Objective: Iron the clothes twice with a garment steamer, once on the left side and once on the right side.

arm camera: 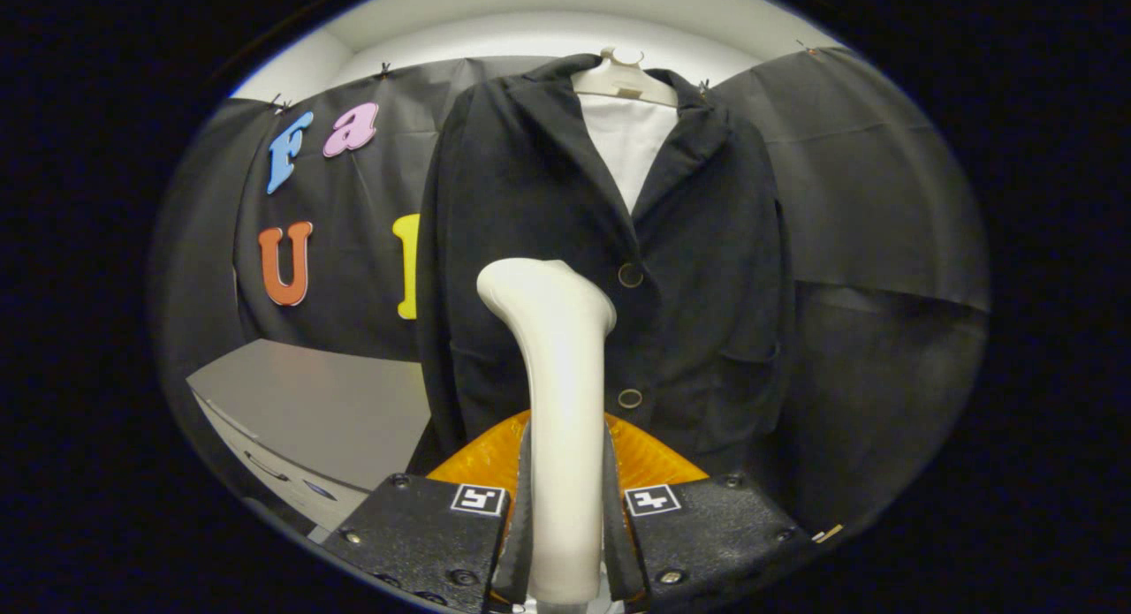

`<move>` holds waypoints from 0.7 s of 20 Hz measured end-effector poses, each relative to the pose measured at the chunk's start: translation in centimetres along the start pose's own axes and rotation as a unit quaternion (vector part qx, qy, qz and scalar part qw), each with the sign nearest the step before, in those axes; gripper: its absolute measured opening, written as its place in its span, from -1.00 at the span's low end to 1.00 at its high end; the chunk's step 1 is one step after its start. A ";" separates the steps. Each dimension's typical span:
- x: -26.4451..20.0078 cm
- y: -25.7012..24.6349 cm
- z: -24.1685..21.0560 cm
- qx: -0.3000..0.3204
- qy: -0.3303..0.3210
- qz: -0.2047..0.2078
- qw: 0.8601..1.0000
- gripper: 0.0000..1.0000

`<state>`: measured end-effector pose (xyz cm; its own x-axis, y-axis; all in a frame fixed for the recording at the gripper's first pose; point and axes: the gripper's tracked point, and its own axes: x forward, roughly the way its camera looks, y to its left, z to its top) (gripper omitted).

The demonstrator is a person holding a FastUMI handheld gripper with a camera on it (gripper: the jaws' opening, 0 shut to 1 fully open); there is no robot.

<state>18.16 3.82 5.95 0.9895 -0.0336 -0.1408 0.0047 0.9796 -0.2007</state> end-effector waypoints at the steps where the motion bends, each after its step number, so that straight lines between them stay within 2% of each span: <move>1: 0.2 0.0 -0.7 -0.003 0.004 -0.002 1.000 -0.28; 14: 0.9 -0.8 -9.5 -0.019 0.079 -0.019 0.996 -0.28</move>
<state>17.66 1.09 -3.24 0.9534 -0.1046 -0.2831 0.0338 0.9691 -0.2445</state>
